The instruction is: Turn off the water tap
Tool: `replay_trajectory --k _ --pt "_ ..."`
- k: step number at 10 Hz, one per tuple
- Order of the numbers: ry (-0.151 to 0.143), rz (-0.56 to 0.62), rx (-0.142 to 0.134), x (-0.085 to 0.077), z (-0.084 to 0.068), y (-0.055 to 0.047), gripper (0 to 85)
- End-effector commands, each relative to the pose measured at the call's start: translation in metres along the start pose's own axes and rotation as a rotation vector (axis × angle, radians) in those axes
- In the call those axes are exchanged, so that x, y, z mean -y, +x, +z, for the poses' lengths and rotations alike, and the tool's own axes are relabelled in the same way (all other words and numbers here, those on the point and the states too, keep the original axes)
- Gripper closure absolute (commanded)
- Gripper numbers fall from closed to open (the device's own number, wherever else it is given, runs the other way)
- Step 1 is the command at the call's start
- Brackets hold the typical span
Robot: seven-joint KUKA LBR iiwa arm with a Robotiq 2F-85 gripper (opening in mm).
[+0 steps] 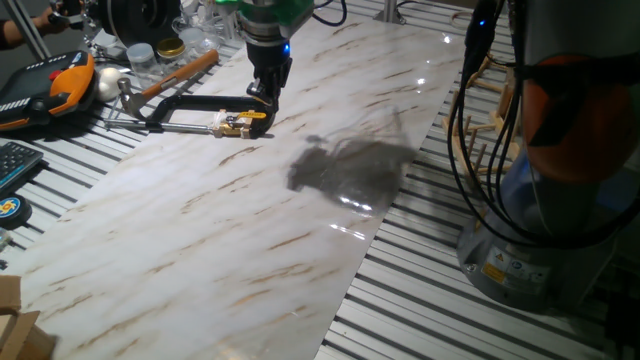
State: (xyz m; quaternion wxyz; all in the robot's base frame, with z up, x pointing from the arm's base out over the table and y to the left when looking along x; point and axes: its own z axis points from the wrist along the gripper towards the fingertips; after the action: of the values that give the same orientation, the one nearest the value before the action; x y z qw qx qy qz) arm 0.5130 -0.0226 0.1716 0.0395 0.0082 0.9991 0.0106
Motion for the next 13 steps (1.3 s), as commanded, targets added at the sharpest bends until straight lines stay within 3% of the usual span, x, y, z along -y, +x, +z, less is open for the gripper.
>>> replay_trajectory --k 1,5,7,8,10,12,13 --pt "0.001 0.004 -0.011 -0.0001 0.0 0.0 85.0" --pt "0.027 0.052 -0.075 -0.0001 0.0 0.0 85.0" --pt "0.017 0.027 -0.135 -0.0001 0.0 0.0 85.0" --pt "0.006 0.024 -0.132 -0.0001 0.0 0.0 85.0" --pt "0.041 0.026 -0.105 -0.0001 0.0 0.0 85.0" --pt "0.037 0.021 -0.084 -0.0001 0.0 0.0 85.0" --pt "0.036 0.015 -0.075 0.0026 0.0021 -0.0065 85.0"
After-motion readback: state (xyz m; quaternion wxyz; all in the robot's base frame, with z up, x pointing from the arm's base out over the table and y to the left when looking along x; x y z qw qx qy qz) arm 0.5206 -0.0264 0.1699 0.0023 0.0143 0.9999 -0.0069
